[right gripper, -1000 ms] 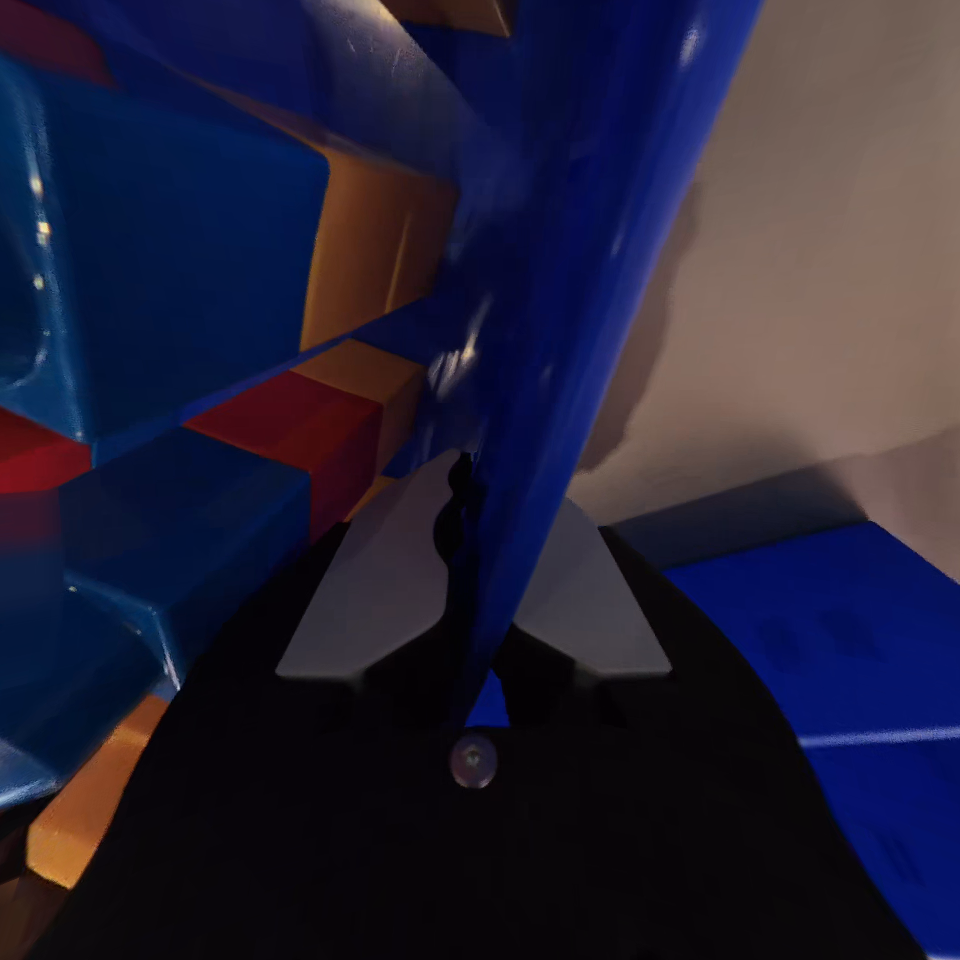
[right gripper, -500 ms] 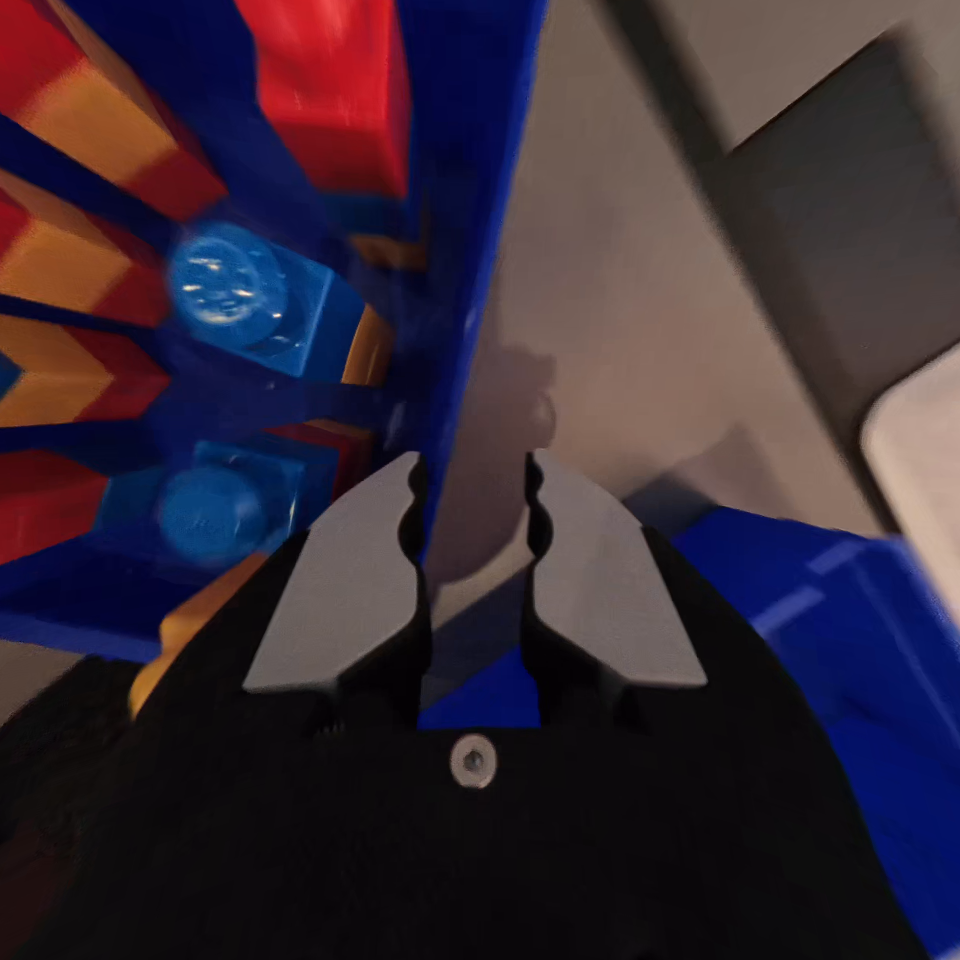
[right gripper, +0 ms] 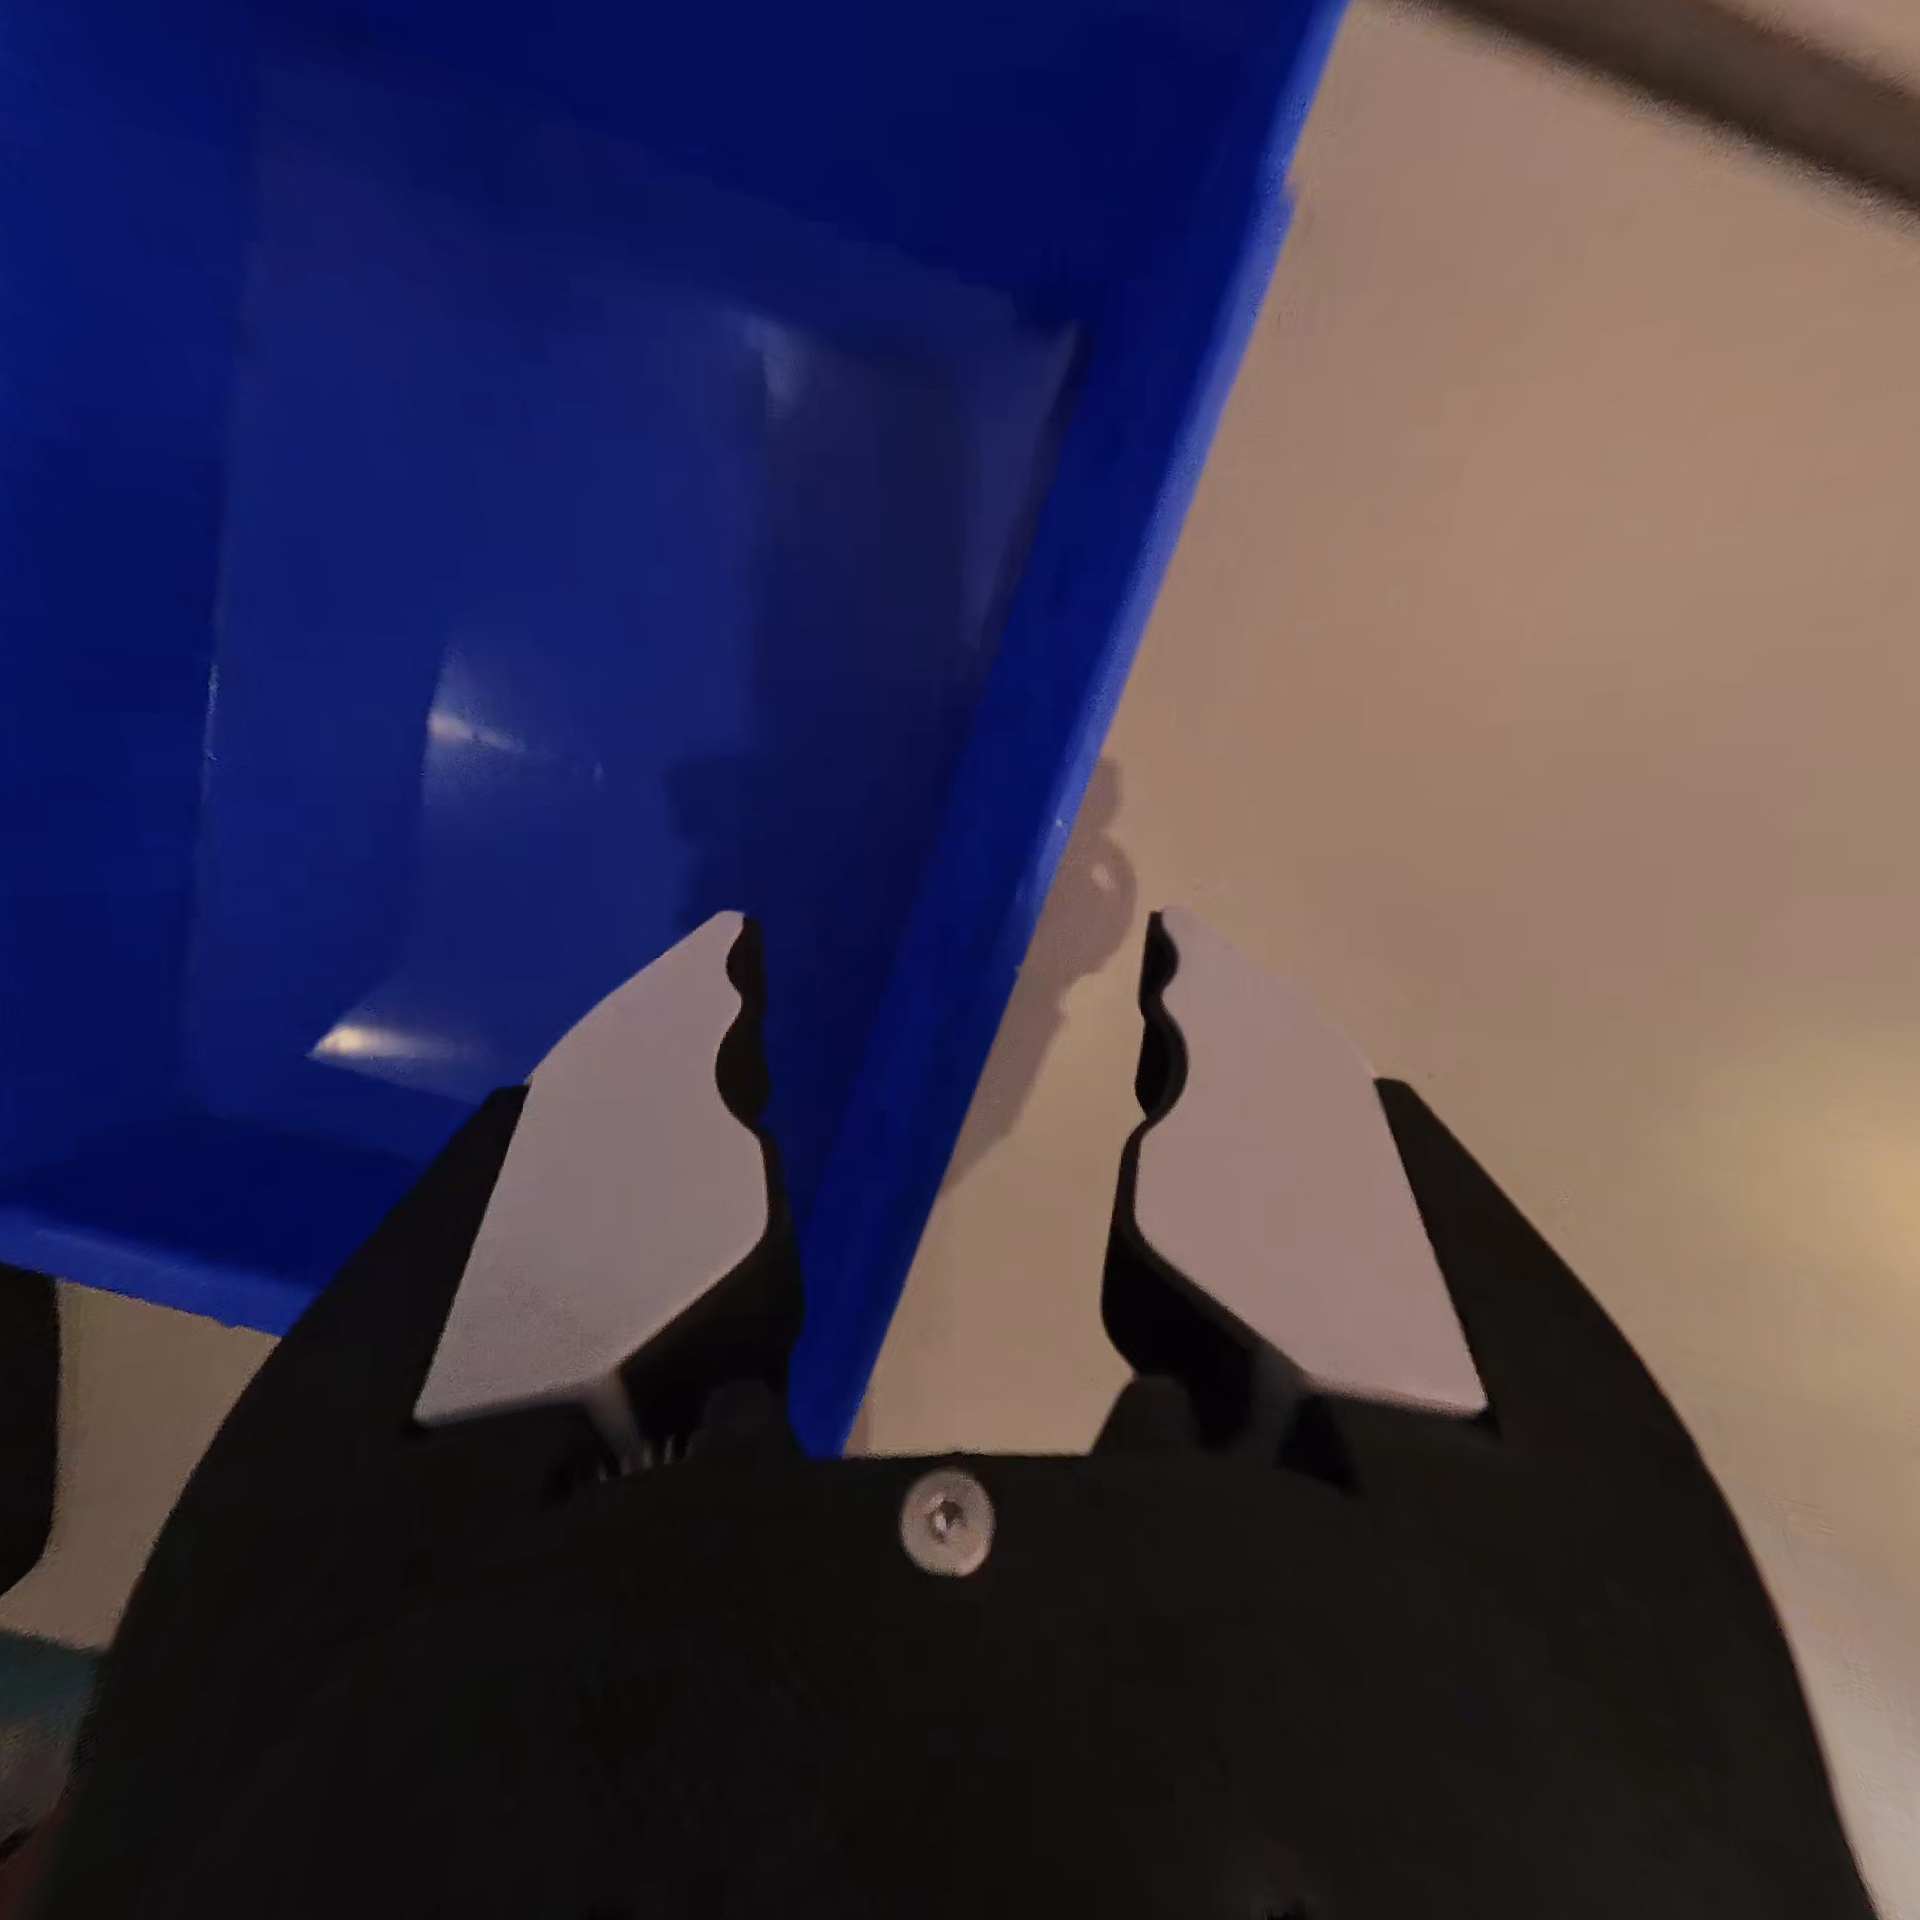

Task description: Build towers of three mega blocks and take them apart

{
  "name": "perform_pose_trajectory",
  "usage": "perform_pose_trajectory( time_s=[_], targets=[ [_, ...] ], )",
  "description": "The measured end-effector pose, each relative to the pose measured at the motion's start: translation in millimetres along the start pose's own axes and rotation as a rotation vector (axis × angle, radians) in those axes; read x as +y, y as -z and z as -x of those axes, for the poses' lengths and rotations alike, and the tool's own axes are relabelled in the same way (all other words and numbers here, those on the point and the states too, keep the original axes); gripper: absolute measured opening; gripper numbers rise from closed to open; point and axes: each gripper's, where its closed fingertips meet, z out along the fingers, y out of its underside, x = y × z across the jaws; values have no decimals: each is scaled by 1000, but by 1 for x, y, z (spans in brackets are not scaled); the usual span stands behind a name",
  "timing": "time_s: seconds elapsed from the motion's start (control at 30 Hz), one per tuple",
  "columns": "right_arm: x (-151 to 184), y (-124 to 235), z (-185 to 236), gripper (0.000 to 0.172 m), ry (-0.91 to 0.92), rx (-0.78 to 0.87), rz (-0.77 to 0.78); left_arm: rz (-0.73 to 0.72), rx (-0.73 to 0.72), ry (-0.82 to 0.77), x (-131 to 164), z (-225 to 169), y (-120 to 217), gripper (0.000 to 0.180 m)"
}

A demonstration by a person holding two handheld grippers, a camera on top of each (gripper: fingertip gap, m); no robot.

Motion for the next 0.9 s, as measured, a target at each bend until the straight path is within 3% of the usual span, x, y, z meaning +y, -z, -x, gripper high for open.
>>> perform_pose_trajectory(
  time_s=[0.03,0.1,0.17,0.3,0.53,0.9],
  targets=[
    [8,-9,-1,65,-14,-36,51,-3,-43,-8,-2,9,-1,44],
    [18,-20,2,32,-33,-138,121,-10,-51,13,-7,21,-3,33],
    [19,-21,5,12,-80,-245,147,-2,-48,13,-11,31,-6,28],
    [20,-20,-25,8,-54,-201,155,50,-67,-139,-19,44,-14,17],
    [38,-13,-99,5,-71,-199,162,35,24,-255,-32,33,-28,8],
    [91,6,-244,7,-222,-123,162,24,85,-280,-37,6,-37,7]
  ],
)
